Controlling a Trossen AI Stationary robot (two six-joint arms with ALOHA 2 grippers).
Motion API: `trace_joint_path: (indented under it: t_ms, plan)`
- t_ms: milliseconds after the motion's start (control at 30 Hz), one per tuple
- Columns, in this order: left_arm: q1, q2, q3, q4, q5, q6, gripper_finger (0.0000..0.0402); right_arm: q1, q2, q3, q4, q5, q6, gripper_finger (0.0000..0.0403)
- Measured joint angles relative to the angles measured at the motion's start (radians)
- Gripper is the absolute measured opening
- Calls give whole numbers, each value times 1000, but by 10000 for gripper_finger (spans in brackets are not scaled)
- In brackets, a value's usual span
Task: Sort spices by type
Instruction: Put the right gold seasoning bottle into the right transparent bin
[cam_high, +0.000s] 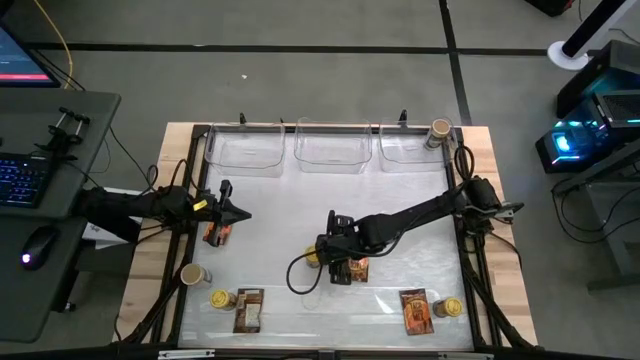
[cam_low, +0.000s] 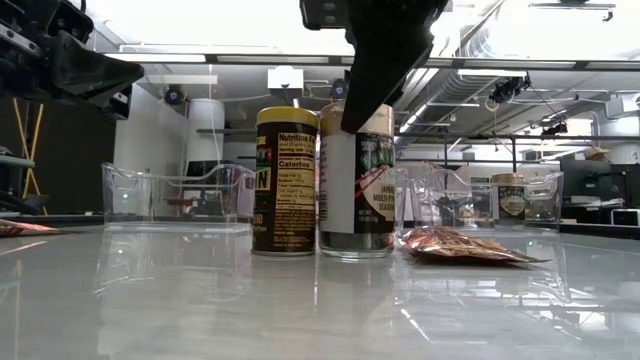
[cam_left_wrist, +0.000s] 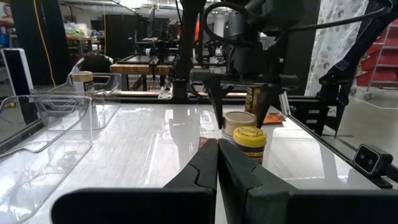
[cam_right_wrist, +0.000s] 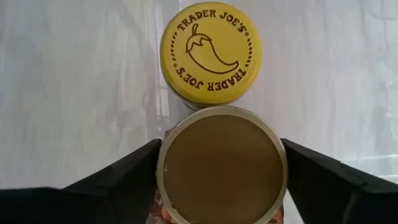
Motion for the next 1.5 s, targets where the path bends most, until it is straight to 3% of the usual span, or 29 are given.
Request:
trace_joint_path:
  t_ms: [100,267,567,767,933,1200,1333,1500]
  plan:
    - [0,0,0,0,0,0,1,0,0,0,-1,11,2,276]
    - [0,0,0,0,0,0,1,-2,0,64,-143,20,3,276]
    - [0,0,0,0,0,0,1,-59,-104,274,-518,269,-11,276]
    - [0,1,0,0,0,0,1,-180,-232,251,-659,429,151,276]
    - [0,1,0,0,0,0,1,-321,-355,143,-766,547,425,276]
    - [0,1,0,0,0,0,1,-620,-494,-81,-740,531,813,276]
    - [0,1,0,0,0,0,1,-754,-503,-176,-597,498,829,276]
    - [0,1,0,0,0,0,1,-914,-502,-296,-294,414,680,276]
